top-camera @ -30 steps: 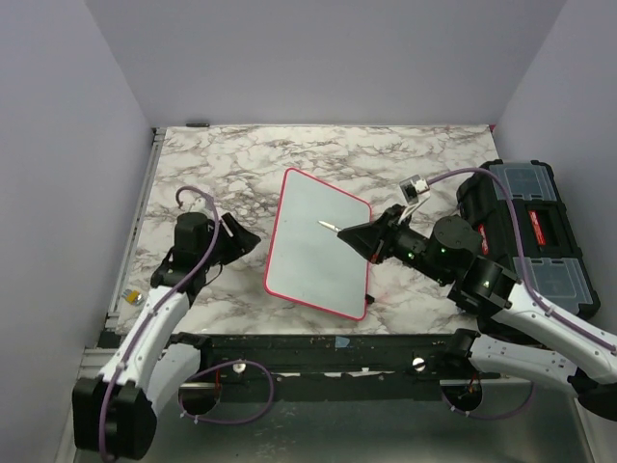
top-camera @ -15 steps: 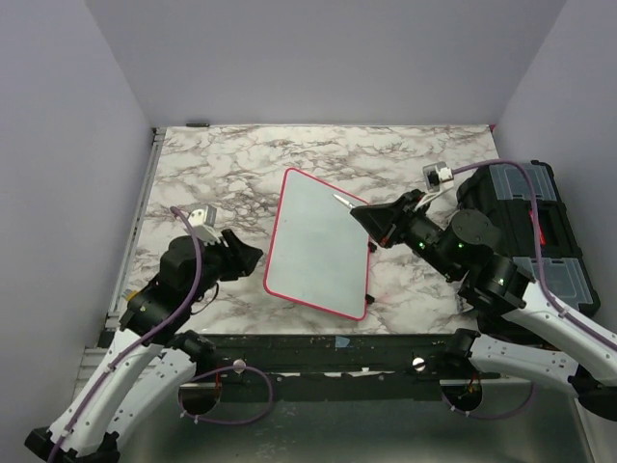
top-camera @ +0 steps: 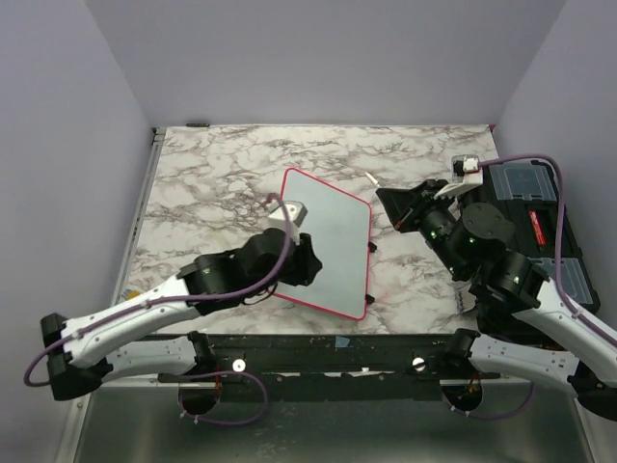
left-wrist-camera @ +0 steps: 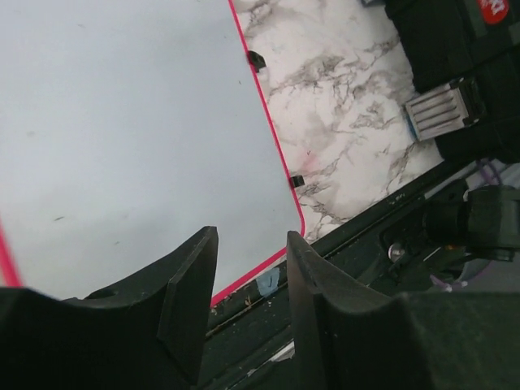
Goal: Write a sentence on the whiteboard
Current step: Move the whiteboard to the center of the board.
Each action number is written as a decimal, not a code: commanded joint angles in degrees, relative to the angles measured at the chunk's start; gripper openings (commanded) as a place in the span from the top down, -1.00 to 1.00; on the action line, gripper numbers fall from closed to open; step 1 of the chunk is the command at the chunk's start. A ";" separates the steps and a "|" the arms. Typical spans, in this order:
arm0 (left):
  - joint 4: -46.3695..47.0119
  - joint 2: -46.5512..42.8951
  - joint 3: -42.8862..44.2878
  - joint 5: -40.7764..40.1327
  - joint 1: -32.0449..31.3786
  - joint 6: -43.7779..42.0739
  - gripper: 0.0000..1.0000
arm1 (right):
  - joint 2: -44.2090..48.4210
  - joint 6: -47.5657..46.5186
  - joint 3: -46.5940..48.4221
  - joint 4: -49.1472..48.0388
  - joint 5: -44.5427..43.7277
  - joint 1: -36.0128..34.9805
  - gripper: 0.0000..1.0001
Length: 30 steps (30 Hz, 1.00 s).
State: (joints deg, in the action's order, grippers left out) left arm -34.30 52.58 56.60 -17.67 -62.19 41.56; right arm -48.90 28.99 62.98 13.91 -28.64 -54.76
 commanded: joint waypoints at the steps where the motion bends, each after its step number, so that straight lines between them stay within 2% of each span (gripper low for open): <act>1: 4.42 12.75 4.71 -2.35 -4.89 -2.16 0.21 | -0.53 -1.73 3.08 3.52 -5.83 -0.21 0.99; 11: 7.09 39.13 20.01 2.86 -8.92 -2.53 0.36 | 0.73 -3.47 4.96 5.20 -8.30 -0.19 0.99; 16: 6.69 48.04 26.77 5.13 -10.36 -3.09 0.42 | 1.38 -3.95 5.07 5.83 -9.55 -0.19 0.99; 23: 11.43 52.84 24.76 8.34 -10.49 -1.33 0.49 | 1.82 -4.84 6.34 6.41 -13.11 -0.17 0.98; 30: 13.03 58.20 24.00 8.80 -10.50 -0.96 0.54 | 1.35 -4.92 6.37 5.95 -12.46 -0.17 0.99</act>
State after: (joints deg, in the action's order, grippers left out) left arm -23.14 107.79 81.47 -10.46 -72.47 40.12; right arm -47.77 24.71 68.20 19.49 -39.44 -54.76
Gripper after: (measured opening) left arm 0.239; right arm 0.109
